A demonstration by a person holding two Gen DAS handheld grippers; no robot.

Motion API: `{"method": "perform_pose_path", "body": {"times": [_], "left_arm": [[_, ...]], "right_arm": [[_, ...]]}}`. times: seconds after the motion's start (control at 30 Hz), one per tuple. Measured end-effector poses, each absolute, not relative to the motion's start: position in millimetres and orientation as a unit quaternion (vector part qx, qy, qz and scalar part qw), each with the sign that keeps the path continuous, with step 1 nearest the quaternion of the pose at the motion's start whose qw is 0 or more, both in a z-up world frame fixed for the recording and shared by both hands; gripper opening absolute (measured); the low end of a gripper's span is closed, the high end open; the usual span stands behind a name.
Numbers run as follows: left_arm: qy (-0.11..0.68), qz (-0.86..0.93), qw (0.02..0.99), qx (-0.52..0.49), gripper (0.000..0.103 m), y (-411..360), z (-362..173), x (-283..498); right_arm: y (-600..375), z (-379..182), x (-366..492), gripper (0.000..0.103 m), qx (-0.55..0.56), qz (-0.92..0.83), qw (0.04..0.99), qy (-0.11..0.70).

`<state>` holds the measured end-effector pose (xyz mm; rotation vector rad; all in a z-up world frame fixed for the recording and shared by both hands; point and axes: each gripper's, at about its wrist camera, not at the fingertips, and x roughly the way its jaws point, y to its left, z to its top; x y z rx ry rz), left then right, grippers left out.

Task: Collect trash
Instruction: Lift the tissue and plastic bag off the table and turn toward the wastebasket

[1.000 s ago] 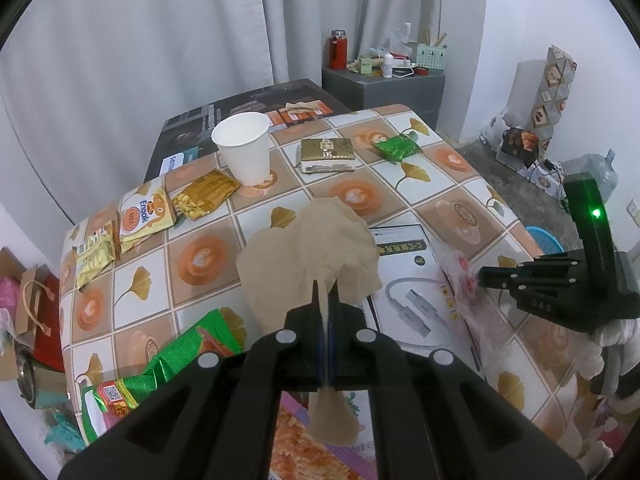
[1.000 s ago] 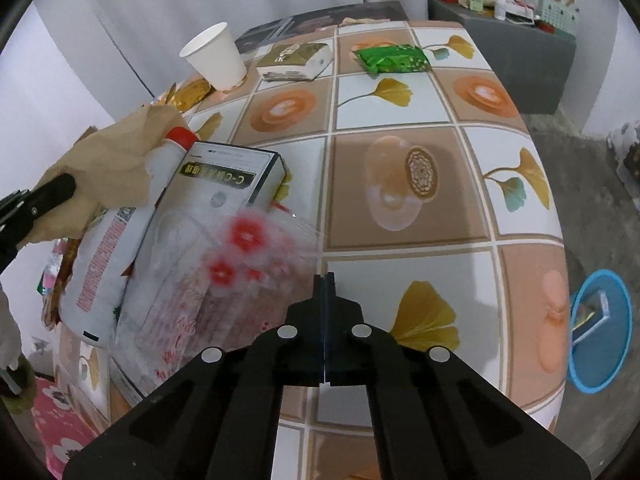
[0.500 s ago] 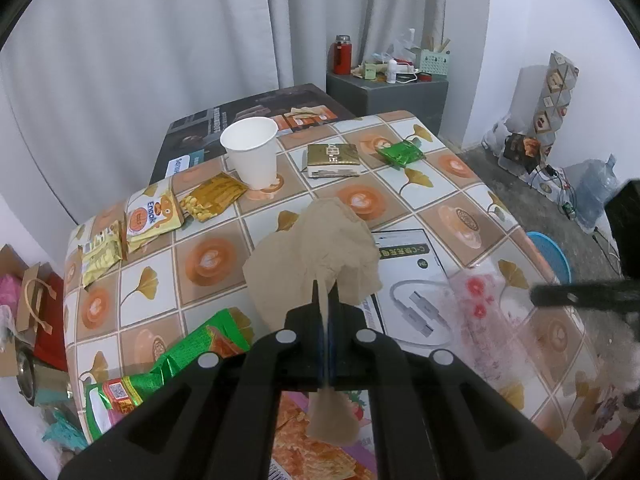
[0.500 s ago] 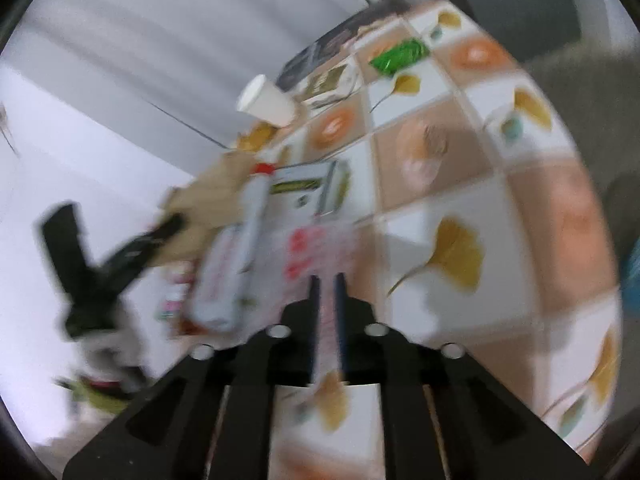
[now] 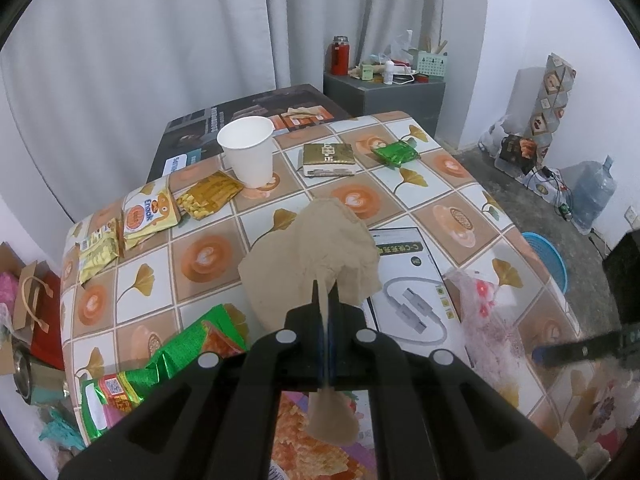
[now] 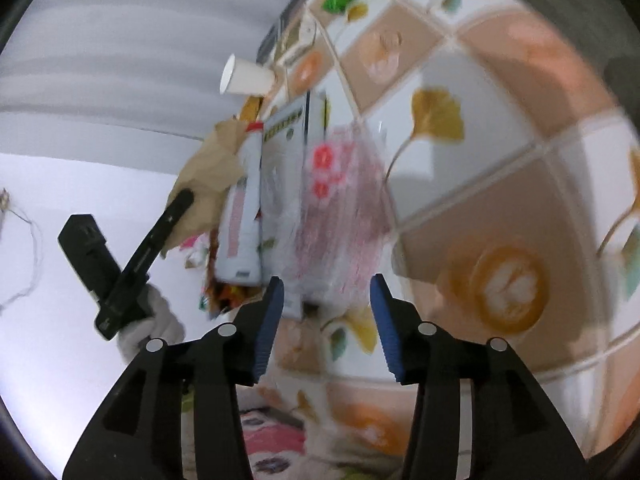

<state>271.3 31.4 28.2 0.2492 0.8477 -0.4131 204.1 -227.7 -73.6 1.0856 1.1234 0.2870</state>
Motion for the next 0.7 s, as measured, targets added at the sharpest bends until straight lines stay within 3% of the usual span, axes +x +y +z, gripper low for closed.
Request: {"method": "perform_pose_path", "body": {"times": [0.37, 0.7], "left_arm": [[0.409, -0.200, 0.884, 0.108, 0.001, 38, 27, 266], [0.408, -0.200, 0.886, 0.097, 0.001, 45, 26, 267]], "right_arm": [[-192, -114, 207, 0.053, 0.671, 0.139, 0.544, 0.485], [-214, -120, 203, 0.054, 0.726, -0.001, 0.517, 0.454]]}}
